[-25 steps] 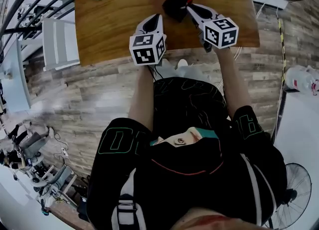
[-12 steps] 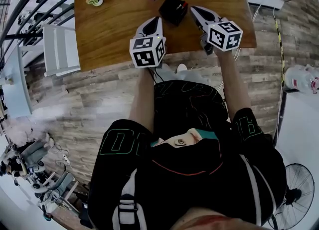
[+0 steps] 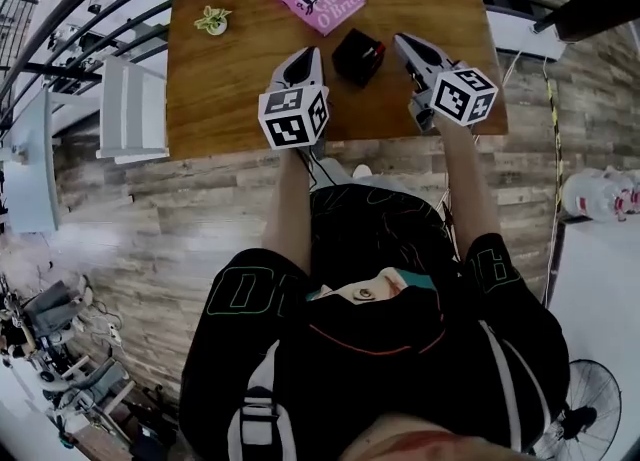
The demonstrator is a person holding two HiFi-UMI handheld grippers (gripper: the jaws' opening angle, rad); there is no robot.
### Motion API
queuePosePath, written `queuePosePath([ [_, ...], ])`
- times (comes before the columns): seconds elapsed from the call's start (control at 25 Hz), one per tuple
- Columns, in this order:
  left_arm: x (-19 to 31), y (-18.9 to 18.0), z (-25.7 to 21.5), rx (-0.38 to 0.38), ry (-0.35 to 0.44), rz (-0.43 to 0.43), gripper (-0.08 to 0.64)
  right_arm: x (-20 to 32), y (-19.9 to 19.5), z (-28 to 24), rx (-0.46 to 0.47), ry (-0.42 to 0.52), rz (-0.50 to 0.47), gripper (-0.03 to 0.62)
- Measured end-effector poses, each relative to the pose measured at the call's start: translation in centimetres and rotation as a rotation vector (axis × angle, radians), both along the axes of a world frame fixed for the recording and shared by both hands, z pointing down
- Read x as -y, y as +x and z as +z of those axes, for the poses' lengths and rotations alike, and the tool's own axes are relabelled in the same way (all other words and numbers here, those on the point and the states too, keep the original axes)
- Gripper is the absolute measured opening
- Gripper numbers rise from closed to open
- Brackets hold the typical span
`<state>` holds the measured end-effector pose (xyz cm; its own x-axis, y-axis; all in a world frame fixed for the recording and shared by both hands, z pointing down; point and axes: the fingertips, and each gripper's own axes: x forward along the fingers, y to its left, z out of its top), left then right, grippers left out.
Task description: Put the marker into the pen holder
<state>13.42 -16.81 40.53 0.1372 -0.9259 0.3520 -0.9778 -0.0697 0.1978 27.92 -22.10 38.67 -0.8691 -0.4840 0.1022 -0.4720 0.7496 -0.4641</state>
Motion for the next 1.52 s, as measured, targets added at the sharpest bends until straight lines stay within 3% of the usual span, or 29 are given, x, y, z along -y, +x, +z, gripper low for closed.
queuePosePath([
  [0.92, 1.8, -8.9, -13.3, 0.072, 0.298, -0.207, 0.006, 4.6, -5.1, -13.6, -0.047, 0.322, 0.014, 0.005],
  [1.24, 1.3, -11.9, -17.7, 0.132, 0.398, -0.292, 0.006, 5.9, -5.7, -17.9, 0.002, 0.378, 0.111, 0.005],
  [1.52, 1.3, -10.7, -18.1, 0.239, 0.400, -0.294, 0.006, 5.4, -4.1, -18.5, -0.135, 0.471, 0.190, 0.005],
])
